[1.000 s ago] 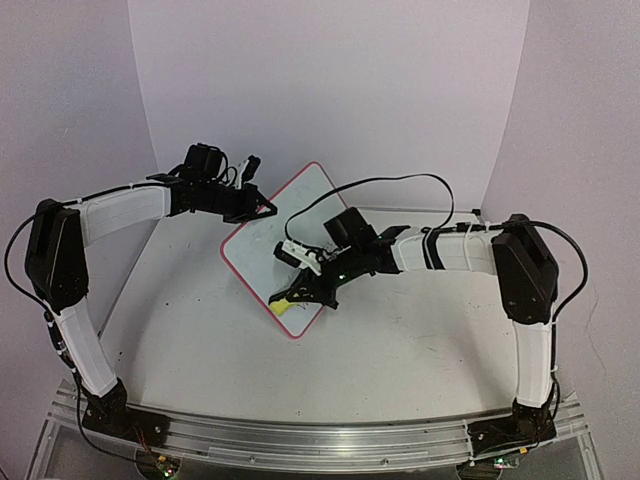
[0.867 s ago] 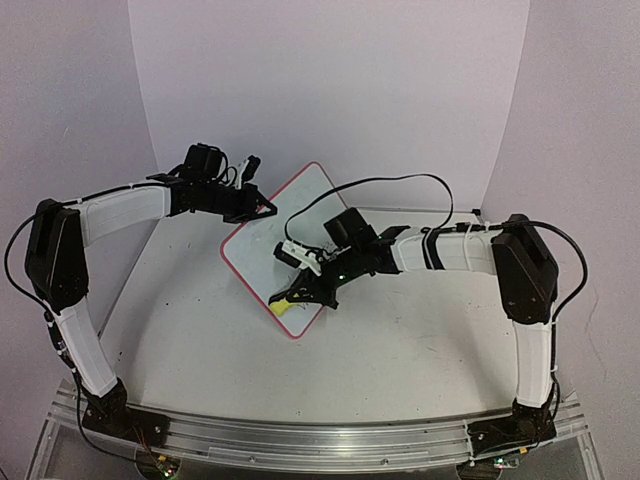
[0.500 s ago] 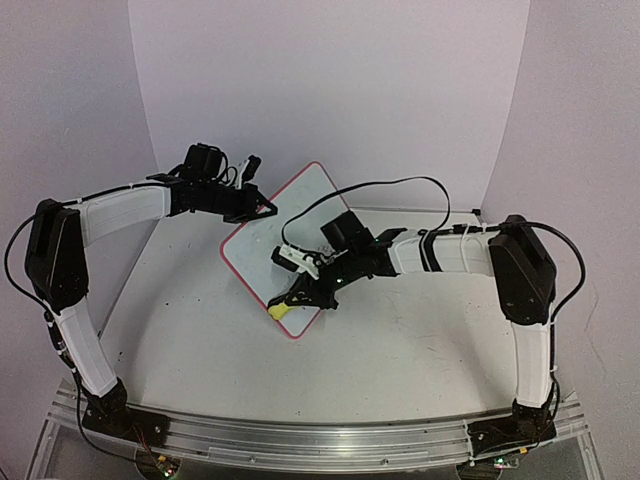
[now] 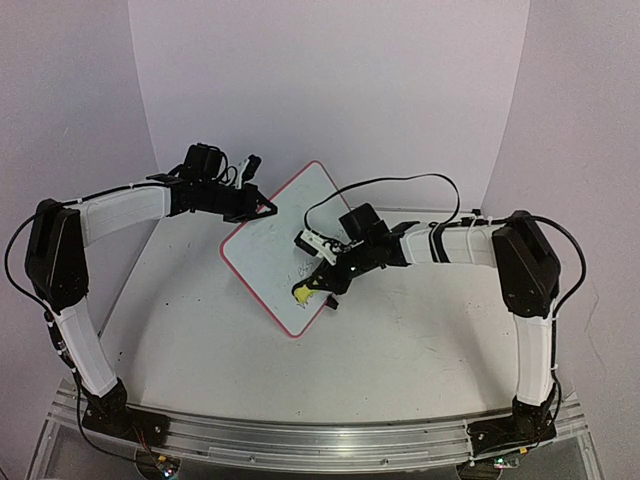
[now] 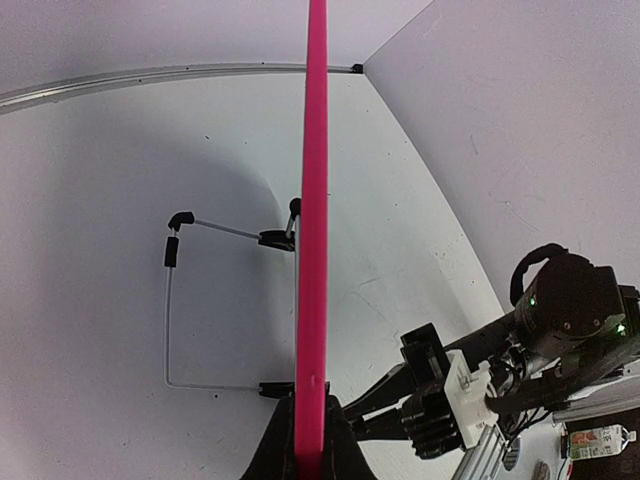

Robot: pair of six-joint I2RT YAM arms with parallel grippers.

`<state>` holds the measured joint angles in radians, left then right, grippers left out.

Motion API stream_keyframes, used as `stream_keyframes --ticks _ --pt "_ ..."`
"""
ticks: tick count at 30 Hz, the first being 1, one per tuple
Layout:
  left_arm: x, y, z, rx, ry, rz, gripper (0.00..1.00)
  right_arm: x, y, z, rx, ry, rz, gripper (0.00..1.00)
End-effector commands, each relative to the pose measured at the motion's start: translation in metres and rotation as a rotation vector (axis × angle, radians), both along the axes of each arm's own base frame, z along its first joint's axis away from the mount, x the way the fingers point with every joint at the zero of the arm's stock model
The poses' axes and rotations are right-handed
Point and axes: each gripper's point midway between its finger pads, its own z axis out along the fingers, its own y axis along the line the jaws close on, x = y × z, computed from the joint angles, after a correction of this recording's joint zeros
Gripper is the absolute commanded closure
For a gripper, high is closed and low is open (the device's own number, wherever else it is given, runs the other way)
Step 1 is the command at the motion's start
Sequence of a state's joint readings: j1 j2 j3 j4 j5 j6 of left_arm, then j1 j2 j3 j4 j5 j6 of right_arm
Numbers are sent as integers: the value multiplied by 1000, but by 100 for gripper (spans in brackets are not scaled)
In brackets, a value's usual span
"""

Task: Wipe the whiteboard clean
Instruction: Erase the whiteboard at the center of the board.

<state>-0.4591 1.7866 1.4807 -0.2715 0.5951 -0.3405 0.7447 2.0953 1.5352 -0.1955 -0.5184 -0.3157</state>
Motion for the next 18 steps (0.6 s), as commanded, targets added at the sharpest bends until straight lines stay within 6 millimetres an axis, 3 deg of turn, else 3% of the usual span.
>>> stream_keyframes --ticks 1,4,9,11,15,18 --pt "-31 -14 -10 5 92 -66 100 66 -24 15 -20 -182 -213 100" --pt "-31 -14 -11 5 92 -66 100 45 -8 26 45 -154 -93 100" --pt "-31 -17 -15 5 104 -73 100 -14 30 37 92 -164 156 100" --pt "-31 -18 -16 4 108 -74 100 -27 42 43 117 -158 205 100" --pt "-31 -19 -19 6 115 -75 100 -25 55 58 160 -150 212 100" --pt "-32 -20 -20 6 120 -80 100 -3 57 60 124 -201 134 100"
